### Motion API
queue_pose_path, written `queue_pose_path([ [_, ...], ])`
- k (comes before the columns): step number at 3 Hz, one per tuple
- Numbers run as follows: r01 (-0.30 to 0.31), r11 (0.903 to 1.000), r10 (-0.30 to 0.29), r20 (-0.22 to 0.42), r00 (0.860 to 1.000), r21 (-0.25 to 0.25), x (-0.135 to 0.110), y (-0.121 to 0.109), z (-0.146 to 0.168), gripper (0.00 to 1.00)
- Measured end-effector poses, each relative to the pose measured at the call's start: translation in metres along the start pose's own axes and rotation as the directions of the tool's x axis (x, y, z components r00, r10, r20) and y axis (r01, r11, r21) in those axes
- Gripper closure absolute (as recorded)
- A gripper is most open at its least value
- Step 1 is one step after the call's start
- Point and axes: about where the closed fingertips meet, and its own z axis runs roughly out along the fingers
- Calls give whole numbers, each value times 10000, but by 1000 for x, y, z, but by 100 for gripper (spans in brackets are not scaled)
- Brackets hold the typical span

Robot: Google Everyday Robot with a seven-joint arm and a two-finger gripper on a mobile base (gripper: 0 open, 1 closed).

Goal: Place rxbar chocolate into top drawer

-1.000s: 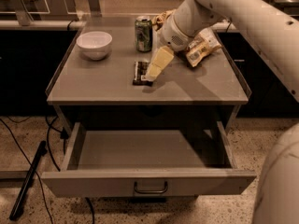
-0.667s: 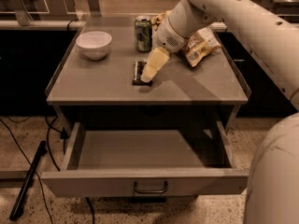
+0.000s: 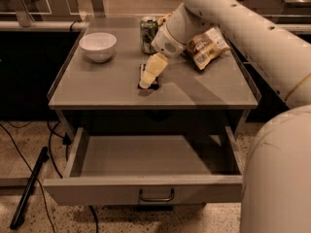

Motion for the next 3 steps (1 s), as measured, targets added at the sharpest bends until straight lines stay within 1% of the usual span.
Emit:
queue_pose_path([
  [1, -87, 10000, 87, 77, 9999, -13, 5, -1, 11, 0],
  [3, -255, 9995, 250, 288, 9993, 181, 21, -2, 26, 0],
])
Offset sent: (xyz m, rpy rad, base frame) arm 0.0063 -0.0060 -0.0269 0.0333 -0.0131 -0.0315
